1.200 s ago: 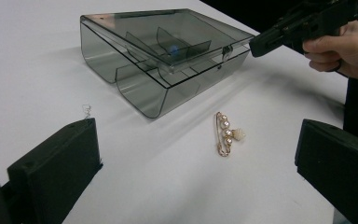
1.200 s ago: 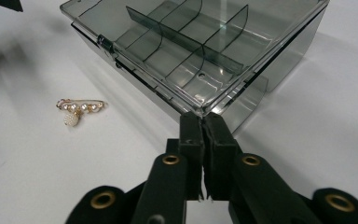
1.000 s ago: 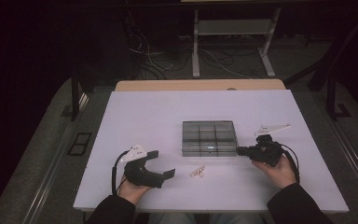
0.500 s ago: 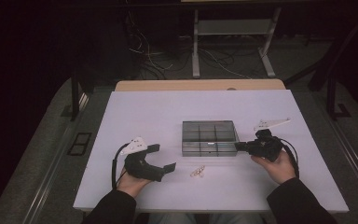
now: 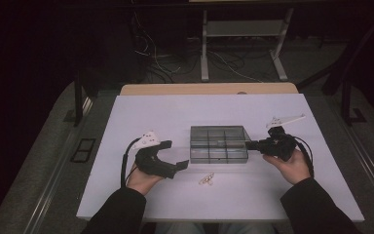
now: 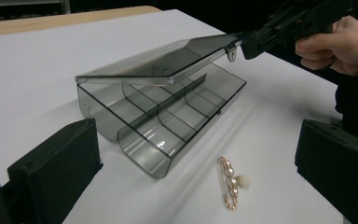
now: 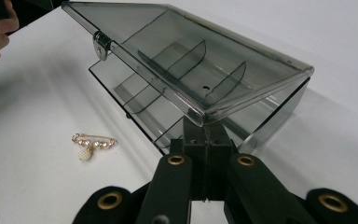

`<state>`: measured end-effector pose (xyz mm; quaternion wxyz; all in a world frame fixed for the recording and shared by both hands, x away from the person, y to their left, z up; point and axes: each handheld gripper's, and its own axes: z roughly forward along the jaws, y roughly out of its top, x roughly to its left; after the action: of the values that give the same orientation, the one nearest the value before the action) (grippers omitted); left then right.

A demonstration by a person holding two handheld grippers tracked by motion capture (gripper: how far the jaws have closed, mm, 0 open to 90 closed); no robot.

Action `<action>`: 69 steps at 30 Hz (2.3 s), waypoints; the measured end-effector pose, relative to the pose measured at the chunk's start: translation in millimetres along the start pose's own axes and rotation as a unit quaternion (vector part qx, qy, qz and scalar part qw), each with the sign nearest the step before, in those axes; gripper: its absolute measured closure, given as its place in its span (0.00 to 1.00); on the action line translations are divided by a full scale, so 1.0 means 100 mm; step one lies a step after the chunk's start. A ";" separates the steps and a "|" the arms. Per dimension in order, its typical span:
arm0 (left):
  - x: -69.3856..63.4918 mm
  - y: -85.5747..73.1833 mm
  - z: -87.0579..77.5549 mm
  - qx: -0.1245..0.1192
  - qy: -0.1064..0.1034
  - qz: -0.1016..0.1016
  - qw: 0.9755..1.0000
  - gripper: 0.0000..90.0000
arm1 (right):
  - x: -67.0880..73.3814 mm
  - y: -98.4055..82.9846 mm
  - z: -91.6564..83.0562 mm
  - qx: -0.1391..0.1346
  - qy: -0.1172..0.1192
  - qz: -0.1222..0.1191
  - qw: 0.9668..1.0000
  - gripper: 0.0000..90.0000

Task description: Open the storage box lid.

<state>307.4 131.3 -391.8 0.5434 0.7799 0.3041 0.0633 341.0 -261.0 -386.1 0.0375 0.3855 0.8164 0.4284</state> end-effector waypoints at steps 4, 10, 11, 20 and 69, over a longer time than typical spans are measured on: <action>0.02 0.08 0.03 -0.001 -0.002 0.000 1.000 0.00 | -0.01 0.05 -0.01 -0.004 0.000 0.000 1.000 0.99; 0.08 0.16 0.08 -0.004 -0.001 -0.004 1.000 0.00 | -0.02 0.11 -0.02 -0.003 0.000 -0.005 1.000 0.99; 0.09 0.17 0.09 -0.003 -0.001 -0.005 1.000 0.00 | -0.02 0.12 -0.02 -0.004 0.000 -0.003 1.000 0.99; 0.16 0.28 0.16 0.000 -0.003 -0.003 1.000 0.00 | -0.02 0.27 0.01 -0.004 0.002 -0.010 1.000 0.99; 0.68 0.70 0.61 -0.042 -0.016 -0.005 0.999 0.62 | -0.24 0.76 0.10 -0.018 0.015 0.002 1.000 0.99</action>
<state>417.1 102.7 -370.0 0.5811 0.7556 0.2960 0.0609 407.1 -244.4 -343.6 0.0314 0.3798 0.8081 0.4491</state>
